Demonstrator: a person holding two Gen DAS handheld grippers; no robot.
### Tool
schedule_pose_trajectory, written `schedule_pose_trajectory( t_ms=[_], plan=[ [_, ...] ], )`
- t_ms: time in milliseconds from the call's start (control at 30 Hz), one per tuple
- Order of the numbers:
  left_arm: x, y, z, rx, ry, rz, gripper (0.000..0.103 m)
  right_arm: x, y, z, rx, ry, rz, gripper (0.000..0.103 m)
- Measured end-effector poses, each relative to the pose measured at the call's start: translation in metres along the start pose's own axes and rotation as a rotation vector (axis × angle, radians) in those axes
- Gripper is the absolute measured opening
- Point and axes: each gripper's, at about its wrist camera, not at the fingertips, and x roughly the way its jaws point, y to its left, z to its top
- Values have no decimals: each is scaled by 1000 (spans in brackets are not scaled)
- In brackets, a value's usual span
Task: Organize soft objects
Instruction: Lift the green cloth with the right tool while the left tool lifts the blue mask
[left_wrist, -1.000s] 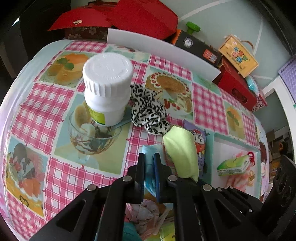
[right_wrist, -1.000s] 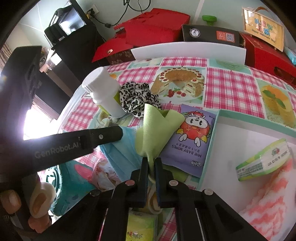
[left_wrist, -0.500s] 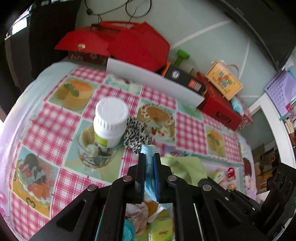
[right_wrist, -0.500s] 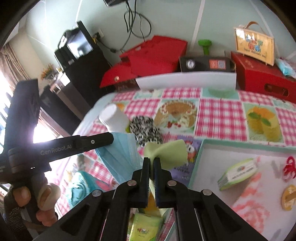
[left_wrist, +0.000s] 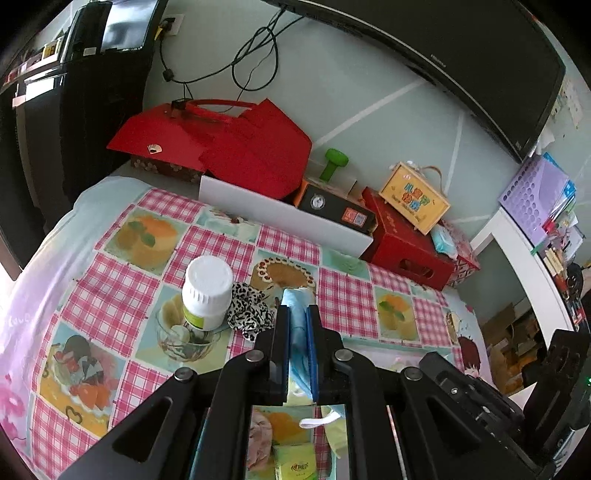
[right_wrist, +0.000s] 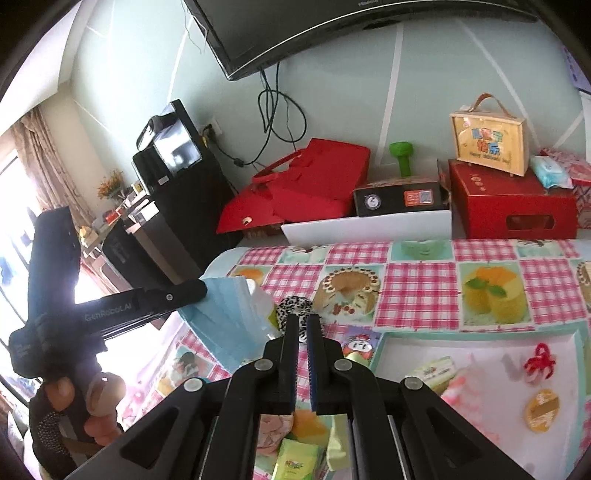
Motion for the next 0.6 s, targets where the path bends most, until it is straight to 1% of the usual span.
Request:
schedule_pose_trajectory(
  t_ms=[33,100,133,267,433,467,500,533,567,600],
  plan=[
    [4,0,-1,-1,11,9,8,4,-3,-2,5,13,-9,4],
    [14,2,-3,5,50,51,8,14,-8,-7,12,64,-29,5],
    [18,4,-5,3,63,64,8,18,-9,-9,13,84,-39,7],
    [30,13,-10,-27,100,66,8,31,-8,-17,-17,130,-74,8],
    [34,23,-12,-50,111,78,8,48,-7,-28,-52,204,-100,9],
    [35,23,-12,-53,113,82,8,50,-8,-30,-53,215,-102,12],
    [37,25,-13,-55,119,87,8,54,-8,-33,-57,233,-107,22],
    [39,26,-14,-57,125,93,8,57,-7,-36,-63,245,-113,28],
    [42,27,-14,-61,131,96,8,59,-6,-38,-70,255,-122,37],
    [45,29,-15,-66,140,97,8,61,-5,-40,-80,265,-129,39]
  ],
)
